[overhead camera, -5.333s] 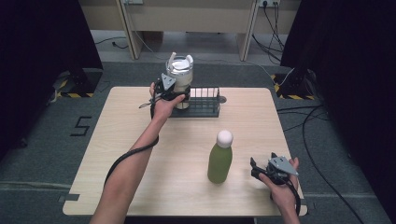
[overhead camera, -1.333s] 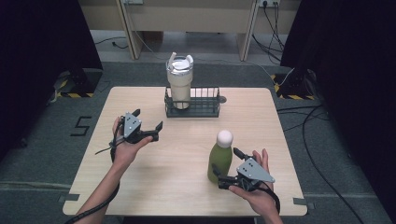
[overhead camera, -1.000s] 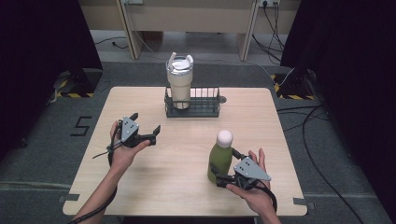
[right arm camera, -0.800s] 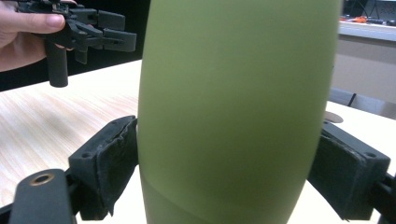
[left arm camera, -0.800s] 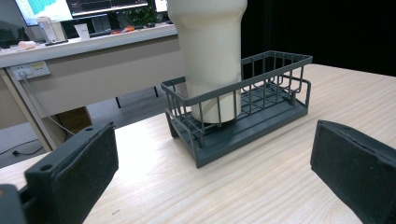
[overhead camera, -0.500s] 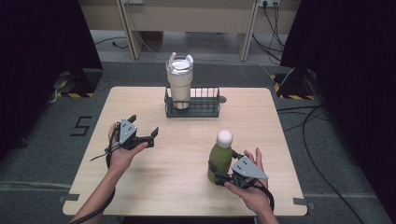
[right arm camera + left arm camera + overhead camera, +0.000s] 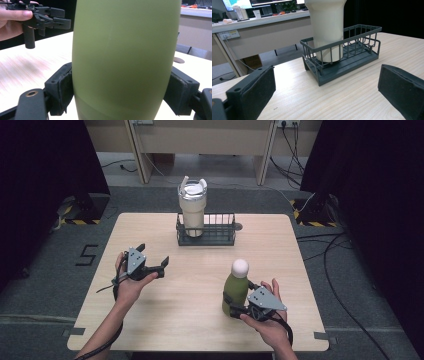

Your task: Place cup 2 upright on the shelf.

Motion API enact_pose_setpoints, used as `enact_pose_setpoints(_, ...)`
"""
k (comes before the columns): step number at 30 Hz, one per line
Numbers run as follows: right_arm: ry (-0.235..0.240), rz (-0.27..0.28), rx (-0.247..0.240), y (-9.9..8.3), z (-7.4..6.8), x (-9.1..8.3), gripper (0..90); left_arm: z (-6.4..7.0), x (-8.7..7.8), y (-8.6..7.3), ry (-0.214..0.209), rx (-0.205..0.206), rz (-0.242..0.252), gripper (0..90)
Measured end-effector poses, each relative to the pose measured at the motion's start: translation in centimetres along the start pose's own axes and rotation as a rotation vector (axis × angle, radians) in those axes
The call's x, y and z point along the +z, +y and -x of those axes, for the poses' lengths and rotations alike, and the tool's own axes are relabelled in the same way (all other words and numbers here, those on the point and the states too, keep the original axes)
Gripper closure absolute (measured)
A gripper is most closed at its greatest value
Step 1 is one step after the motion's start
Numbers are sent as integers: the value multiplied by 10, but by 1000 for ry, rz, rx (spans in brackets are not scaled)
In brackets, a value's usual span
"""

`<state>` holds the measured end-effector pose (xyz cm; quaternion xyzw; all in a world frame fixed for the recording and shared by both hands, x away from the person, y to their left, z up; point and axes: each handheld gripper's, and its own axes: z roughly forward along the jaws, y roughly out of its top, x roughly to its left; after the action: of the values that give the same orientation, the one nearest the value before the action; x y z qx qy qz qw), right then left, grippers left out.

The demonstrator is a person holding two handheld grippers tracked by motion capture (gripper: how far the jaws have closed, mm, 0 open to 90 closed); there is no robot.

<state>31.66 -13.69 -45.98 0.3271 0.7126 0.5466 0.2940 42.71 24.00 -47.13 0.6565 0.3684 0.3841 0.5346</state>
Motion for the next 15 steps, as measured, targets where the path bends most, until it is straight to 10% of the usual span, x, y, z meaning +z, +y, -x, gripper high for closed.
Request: enact_pose_setpoints(15,-25,20,10,11,6,1,211,0,0,-1,3,-3,-2,6)
